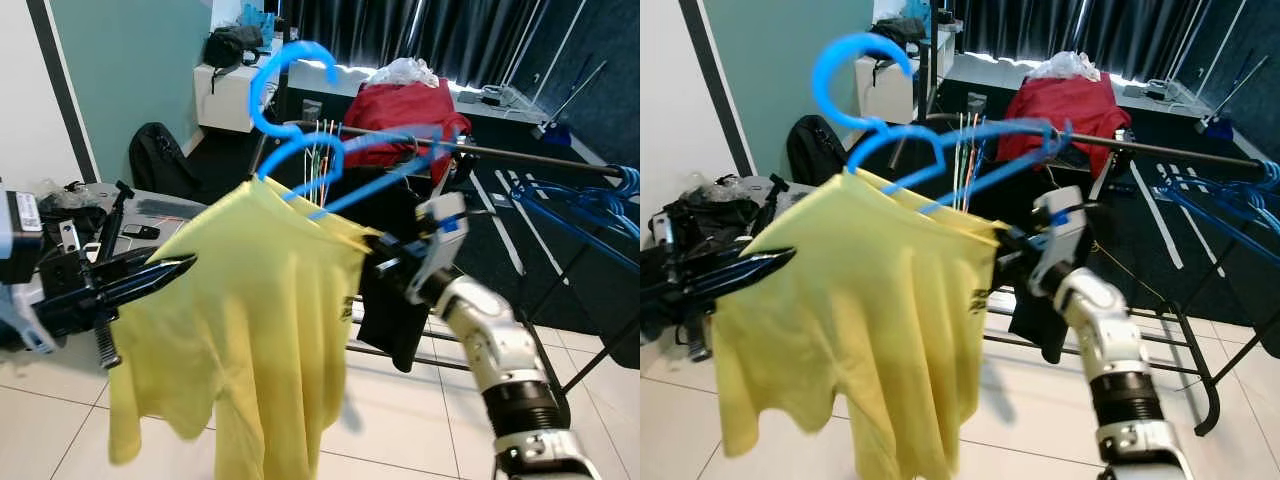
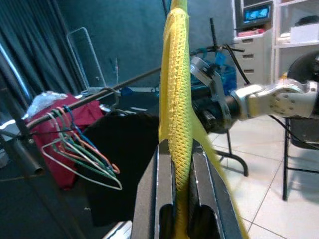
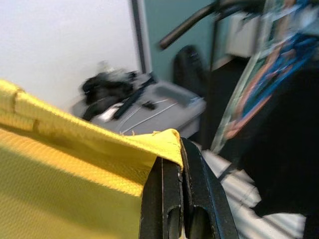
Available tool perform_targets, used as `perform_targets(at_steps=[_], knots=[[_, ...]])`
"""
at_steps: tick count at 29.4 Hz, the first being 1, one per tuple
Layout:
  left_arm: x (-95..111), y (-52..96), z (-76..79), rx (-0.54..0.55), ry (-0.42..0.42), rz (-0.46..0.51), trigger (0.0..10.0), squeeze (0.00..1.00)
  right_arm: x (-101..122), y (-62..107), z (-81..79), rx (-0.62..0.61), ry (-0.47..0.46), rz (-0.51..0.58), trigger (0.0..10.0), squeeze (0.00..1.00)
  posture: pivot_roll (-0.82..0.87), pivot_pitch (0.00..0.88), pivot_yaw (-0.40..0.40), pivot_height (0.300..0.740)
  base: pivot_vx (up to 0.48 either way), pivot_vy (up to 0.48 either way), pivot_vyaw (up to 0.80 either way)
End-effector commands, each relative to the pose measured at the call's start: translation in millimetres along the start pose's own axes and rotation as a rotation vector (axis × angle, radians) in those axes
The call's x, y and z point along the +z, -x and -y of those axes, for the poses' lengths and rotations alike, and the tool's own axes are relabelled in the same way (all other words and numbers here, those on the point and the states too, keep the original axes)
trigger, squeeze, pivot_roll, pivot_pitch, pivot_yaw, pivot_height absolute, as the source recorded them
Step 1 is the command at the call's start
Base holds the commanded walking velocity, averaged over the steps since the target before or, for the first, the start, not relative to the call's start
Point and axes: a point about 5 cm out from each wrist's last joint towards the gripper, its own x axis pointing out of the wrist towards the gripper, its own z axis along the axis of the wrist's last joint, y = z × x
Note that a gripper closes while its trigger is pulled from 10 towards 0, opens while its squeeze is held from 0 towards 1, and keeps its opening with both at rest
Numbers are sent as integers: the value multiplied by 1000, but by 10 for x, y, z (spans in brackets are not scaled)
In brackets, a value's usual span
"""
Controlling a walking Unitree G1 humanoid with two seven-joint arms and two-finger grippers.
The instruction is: Hang hanger
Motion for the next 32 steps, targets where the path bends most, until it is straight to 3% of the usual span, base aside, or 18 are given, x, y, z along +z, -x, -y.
perform_targets(at_steps=[1,2,8,9,12,13,16,18,20,21,22,23,24,26,30,32], knots=[[-139,-130,60,20,4,-12,10000,0,49,-26,-276,173,-47,43,10000,8,50,0,-111,740,0,0,0],[-261,-187,104,22,10,-62,10000,0,76,-7,-422,277,-60,63,10000,961,50,0,-113,740,0,0,0],[-508,-187,72,53,-9,-229,10000,0,115,165,-548,456,-68,58,10000,1000,50,0,-109,740,0,0,0],[-563,-115,-3,67,-45,-310,10000,0,170,282,-487,482,-74,59,10000,1000,48,0,-106,740,0,0,0],[-596,-38,-72,72,-86,-385,10000,0,221,406,-434,512,-67,50,10000,1000,48,0,-103,740,0,0,0],[-605,54,-161,80,-126,-458,10000,0,283,598,-365,556,-42,17,10000,1000,47,0,-101,740,0,0,0],[-605,54,-161,80,-126,-458,10000,0,283,598,-365,556,-42,17,10000,1000,47,0,-101,740,0,0,0],[-564,181,-246,12,-199,-559,10000,0,522,931,-165,535,76,-25,10000,1000,36,0,-91,740,0,0,0],[-564,181,-246,12,-199,-559,10000,0,522,931,-165,535,76,-25,10000,1000,36,0,-91,740,0,0,0],[-535,179,-207,-72,-208,-575,10000,0,698,982,-77,482,152,5,10000,1000,36,0,-90,740,0,0,0],[-535,179,-207,-72,-208,-575,10000,0,698,982,-77,482,152,5,10000,1000,36,0,-90,740,0,0,0],[-484,72,-82,-202,-188,-537,10000,0,759,948,-34,453,236,-14,10000,0,34,0,-87,740,0,0,0],[-484,72,-82,-202,-188,-537,10000,0,759,948,-34,453,236,-14,10000,0,34,0,-87,740,0,0,0],[-402,-102,118,-379,-148,-460,10000,0,714,862,-41,473,319,-86,10000,0,39,0,-88,740,0,0,0],[-357,-187,183,-438,-137,-421,10000,0,637,831,-81,520,327,-130,10000,0,42,0,-91,740,0,0,0],[-279,-299,259,-519,-119,-362,10000,0,536,792,-180,614,309,-181,10000,0,41,0,-89,740,0,0,0]])
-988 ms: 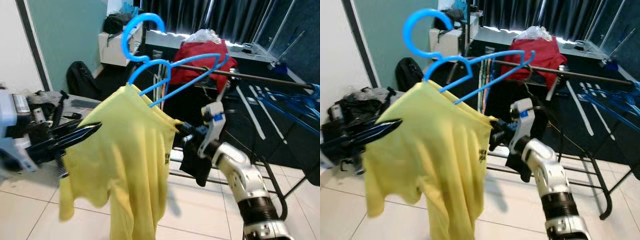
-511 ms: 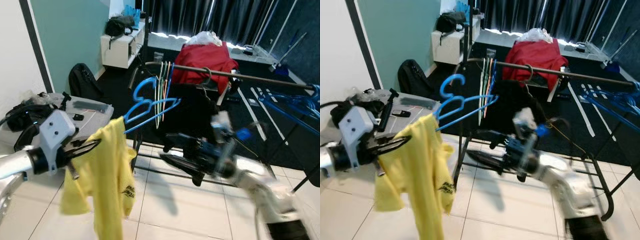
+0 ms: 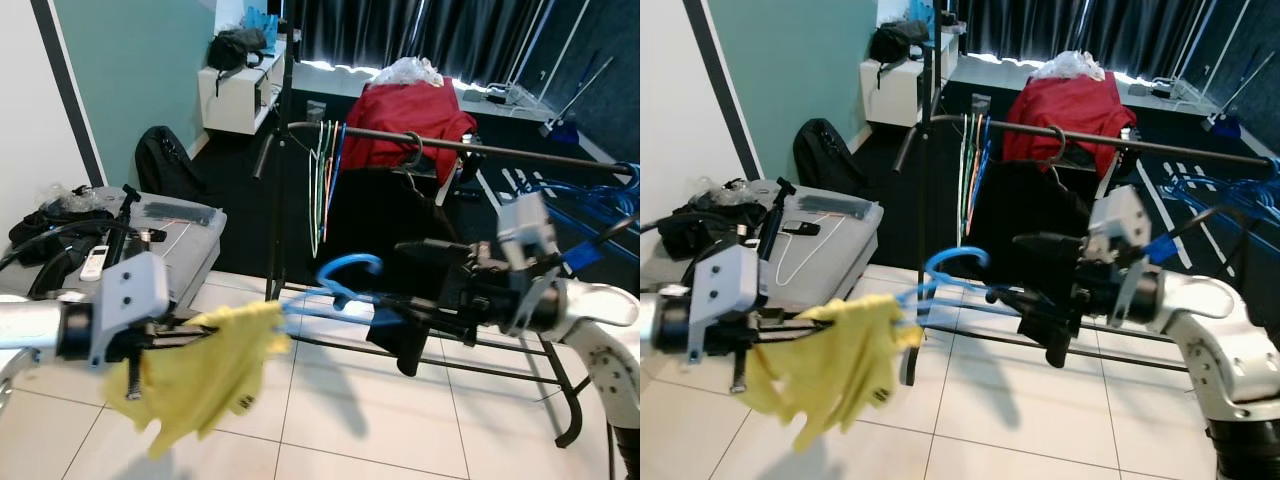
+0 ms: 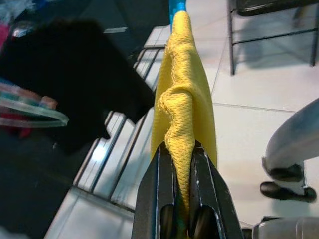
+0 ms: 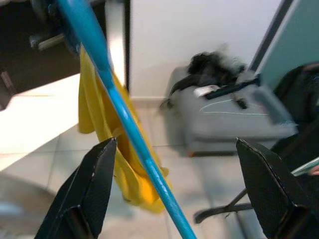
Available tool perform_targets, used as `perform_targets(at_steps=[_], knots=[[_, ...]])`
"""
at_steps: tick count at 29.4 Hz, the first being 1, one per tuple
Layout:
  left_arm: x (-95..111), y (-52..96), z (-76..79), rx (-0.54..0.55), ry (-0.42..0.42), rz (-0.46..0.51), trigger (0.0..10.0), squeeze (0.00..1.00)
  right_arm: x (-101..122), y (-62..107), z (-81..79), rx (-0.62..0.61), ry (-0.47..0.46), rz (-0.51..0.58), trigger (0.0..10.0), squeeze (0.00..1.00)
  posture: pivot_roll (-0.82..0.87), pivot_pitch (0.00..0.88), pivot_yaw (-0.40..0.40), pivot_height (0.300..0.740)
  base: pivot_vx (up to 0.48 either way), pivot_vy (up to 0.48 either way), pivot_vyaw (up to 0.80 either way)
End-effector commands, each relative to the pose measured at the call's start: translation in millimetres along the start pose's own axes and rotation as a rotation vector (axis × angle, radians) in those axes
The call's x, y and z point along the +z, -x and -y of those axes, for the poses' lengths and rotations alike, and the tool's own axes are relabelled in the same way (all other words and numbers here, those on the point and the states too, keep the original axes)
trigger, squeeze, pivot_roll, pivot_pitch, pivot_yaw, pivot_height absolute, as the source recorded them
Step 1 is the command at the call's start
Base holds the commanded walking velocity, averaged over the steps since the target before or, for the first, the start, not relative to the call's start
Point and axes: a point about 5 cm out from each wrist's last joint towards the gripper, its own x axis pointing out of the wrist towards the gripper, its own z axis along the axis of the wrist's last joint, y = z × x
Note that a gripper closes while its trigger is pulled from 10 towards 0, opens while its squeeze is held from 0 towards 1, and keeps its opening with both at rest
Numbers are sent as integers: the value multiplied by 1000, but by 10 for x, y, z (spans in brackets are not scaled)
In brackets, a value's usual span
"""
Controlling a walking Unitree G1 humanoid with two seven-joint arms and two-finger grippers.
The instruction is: Hang hanger
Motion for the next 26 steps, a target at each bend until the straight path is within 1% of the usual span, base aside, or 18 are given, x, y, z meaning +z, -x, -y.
perform_targets(at_steps=[1,2,5,10,11,12,18,22,26], knots=[[138,-83,25,-86,-18,63,10000,0,-29,-76,-81,98,-2,-28,10000,0,43,0,-89,740,0,0,0],[138,-83,25,-86,-18,63,10000,0,-29,-76,-81,98,-2,-28,10000,0,43,0,-89,740,0,0,0],[178,-119,9,-116,-36,83,10000,0,21,-161,-185,199,-28,1,10000,0,43,0,-90,740,0,0,0],[180,-124,2,-124,-44,84,10000,0,35,-189,-200,219,-29,9,10000,0,43,0,-89,740,0,0,0],[183,-128,2,-137,-50,83,10000,0,50,-217,-185,222,-29,26,745,0,41,0,-90,740,0,0,0],[184,-131,4,-146,-52,82,10000,0,64,-226,-176,231,-29,35,0,0,40,0,-91,740,0,0,0],[178,-113,-9,-152,-59,63,10000,0,95,-206,-156,249,-29,45,0,0,35,0,-91,740,0,0,0],[172,-94,-28,-161,-59,52,10000,0,63,-163,-189,290,-46,6,0,0,31,0,-91,740,0,0,0],[178,-85,-46,-162,-63,51,10000,0,50,-151,-207,306,-57,-5,0,0,31,0,-91,740,0,0,0]])
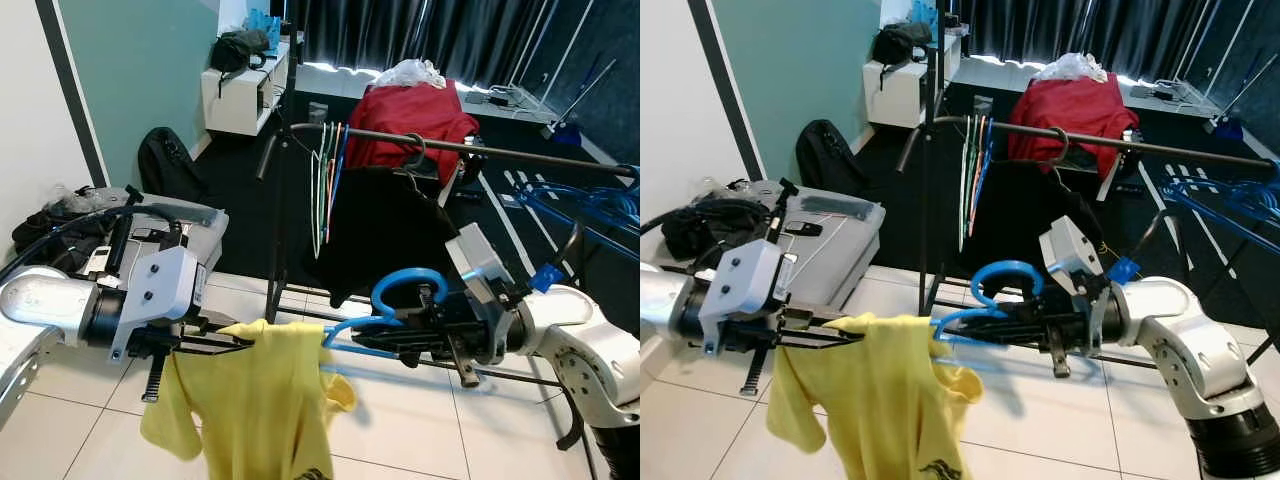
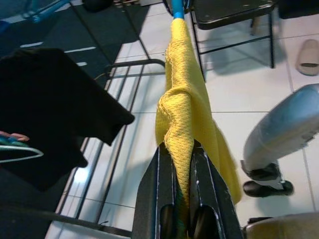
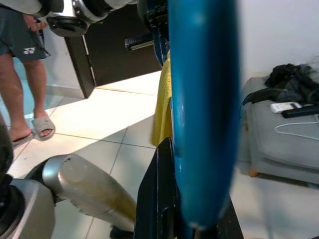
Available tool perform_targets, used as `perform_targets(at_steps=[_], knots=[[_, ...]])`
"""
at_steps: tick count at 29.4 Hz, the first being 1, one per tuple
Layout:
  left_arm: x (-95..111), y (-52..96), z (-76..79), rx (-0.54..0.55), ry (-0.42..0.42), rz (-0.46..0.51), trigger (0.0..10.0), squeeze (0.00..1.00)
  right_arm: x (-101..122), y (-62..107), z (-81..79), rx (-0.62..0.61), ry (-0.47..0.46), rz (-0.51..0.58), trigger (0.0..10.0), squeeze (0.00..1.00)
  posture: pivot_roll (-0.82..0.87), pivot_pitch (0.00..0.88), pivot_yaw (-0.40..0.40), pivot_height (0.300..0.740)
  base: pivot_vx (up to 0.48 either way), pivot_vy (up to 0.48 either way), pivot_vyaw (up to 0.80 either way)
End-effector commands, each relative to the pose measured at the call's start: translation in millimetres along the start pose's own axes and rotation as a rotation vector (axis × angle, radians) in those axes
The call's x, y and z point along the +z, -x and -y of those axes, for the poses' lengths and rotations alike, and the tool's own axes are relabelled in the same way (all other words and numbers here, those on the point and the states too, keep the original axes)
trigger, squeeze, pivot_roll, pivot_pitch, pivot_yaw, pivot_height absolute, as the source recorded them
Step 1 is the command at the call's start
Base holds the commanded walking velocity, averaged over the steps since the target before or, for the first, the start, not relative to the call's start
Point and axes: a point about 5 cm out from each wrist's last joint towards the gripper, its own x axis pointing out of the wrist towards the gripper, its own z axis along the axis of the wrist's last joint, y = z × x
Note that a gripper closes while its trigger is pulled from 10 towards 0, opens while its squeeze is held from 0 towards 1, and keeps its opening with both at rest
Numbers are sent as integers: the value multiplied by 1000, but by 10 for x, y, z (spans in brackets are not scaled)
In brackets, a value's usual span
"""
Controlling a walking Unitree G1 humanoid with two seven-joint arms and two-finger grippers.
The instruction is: Hang hanger
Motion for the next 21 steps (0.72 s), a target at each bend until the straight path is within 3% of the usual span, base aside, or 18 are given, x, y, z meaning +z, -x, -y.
perform_targets(at_steps=[1,8,9,10,13,16,17,19,20,21], knots=[[70,10,-12,-21,-42,12,10000,0,-30,28,-9,-5,-24,-23,0,0,31,0,-91,740,0,0,0],[95,16,-40,-11,-38,47,10000,0,-39,22,-6,-7,-34,-11,0,0,32,0,-89,740,0,0,0],[143,19,-60,-2,12,124,10000,1000,-16,30,9,-20,-29,5,0,0,31,0,-86,740,0,0,0],[187,31,-88,13,51,195,10000,1000,10,44,22,-34,-21,17,0,0,31,0,-87,740,0,0,0],[230,47,-116,25,87,263,10000,1000,35,63,34,-47,-12,26,0,0,31,0,-87,740,0,0,0],[237,63,-125,29,94,279,10000,1000,43,67,38,-50,-11,28,0,0,27,0,-84,740,0,0,0],[235,139,-176,77,131,360,10000,1000,66,89,64,-72,-4,42,0,0,23,0,-85,740,0,0,0],[235,139,-176,77,131,360,10000,1000,66,89,64,-72,-4,42,0,0,23,0,-85,740,0,0,0],[219,208,-197,110,171,442,10000,1000,95,113,90,-96,6,59,0,0,22,0,-82,740,0,0,0],[219,208,-197,110,171,442,10000,1000,95,113,90,-96,6,59,0,0,22,0,-82,740,0,0,0]])
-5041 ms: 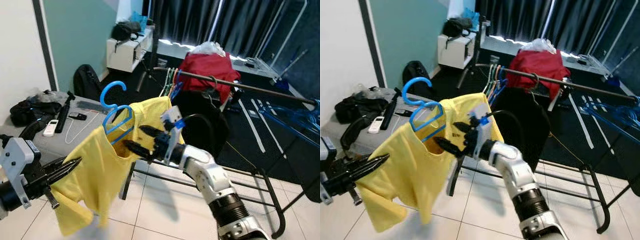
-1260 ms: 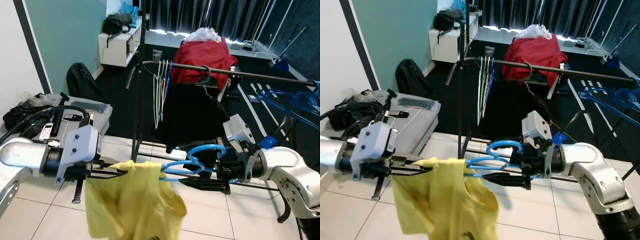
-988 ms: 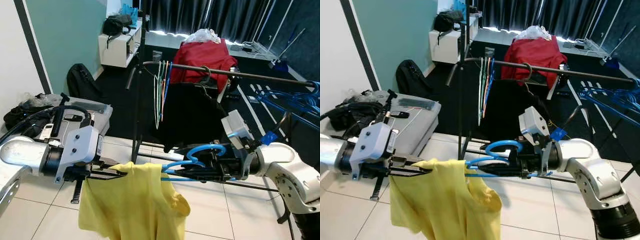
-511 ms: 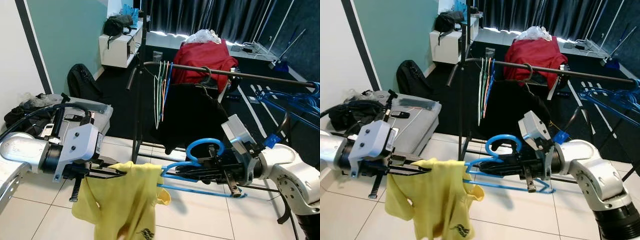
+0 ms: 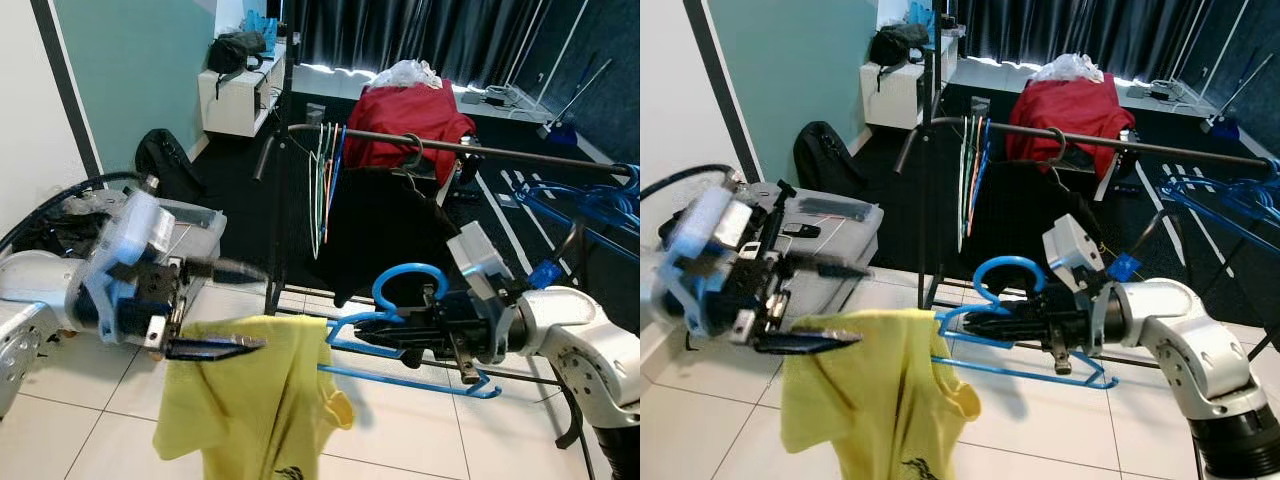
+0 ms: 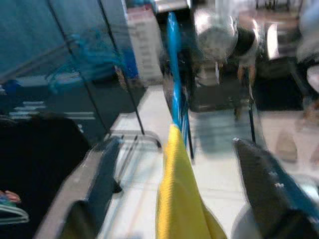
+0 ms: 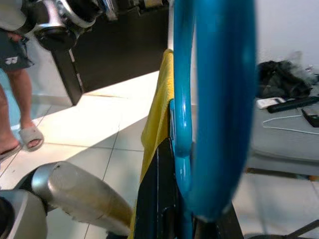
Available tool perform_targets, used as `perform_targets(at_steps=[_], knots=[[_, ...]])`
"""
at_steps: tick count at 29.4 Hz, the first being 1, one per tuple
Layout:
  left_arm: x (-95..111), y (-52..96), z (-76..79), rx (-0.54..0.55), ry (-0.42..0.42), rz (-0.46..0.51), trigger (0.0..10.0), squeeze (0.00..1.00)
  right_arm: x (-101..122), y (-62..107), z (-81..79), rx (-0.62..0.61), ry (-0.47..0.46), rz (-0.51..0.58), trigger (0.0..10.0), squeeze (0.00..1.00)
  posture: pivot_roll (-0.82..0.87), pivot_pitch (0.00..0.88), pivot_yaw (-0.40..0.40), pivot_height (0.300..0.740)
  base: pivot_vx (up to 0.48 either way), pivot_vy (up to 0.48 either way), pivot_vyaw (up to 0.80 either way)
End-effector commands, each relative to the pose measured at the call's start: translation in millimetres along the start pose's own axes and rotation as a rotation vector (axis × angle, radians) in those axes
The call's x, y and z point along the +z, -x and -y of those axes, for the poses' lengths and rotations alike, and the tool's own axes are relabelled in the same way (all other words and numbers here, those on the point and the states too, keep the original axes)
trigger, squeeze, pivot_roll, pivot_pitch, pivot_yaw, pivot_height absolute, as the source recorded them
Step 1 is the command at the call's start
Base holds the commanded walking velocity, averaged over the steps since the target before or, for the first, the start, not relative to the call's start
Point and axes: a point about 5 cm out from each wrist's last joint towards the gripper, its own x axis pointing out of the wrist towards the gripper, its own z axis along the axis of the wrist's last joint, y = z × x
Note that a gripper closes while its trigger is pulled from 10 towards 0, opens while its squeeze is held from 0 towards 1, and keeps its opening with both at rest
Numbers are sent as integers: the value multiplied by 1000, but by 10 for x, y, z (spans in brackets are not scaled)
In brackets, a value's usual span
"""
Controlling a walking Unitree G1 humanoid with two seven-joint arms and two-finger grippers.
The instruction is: Hang hanger
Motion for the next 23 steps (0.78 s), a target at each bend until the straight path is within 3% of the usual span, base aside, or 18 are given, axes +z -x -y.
perform_targets(at_steps=[1,2,4,6,8,13,14,15,16,23], knots=[[20,89,-31,42,50,112,10000,1000,138,75,61,-47,39,64,0,0,20,0,-81,740,0,0,0],[20,89,-31,42,50,112,10000,1000,138,75,61,-47,39,64,0,0,20,0,-81,740,0,0,0],[-78,270,-74,168,85,168,10000,1000,277,207,117,-117,76,109,0,0,15,0,-79,740,0,0,0],[-78,270,-74,168,85,168,10000,1000,277,207,117,-117,76,109,0,0,15,0,-79,740,0,0,0],[-278,378,-97,300,93,129,10000,1000,445,345,145,-170,122,155,0,0,10,0,-78,740,0,0,0],[-429,353,-42,331,149,139,10000,1000,564,407,153,-189,161,179,0,0,6,0,-75,740,0,0,0],[-487,309,-11,330,169,139,10000,792,599,414,151,-188,173,183,0,0,6,0,-75,740,0,0,0],[-487,309,-11,330,169,139,10000,792,599,414,151,-188,173,183,0,0,6,0,-75,740,0,0,0],[-533,270,2,335,182,137,10000,0,623,411,146,-182,180,187,0,0,5,0,-76,740,0,0,0],[-565,219,-21,362,186,162,10000,0,654,384,134,-169,189,197,0,0,3,0,-76,740,0,0,0]])
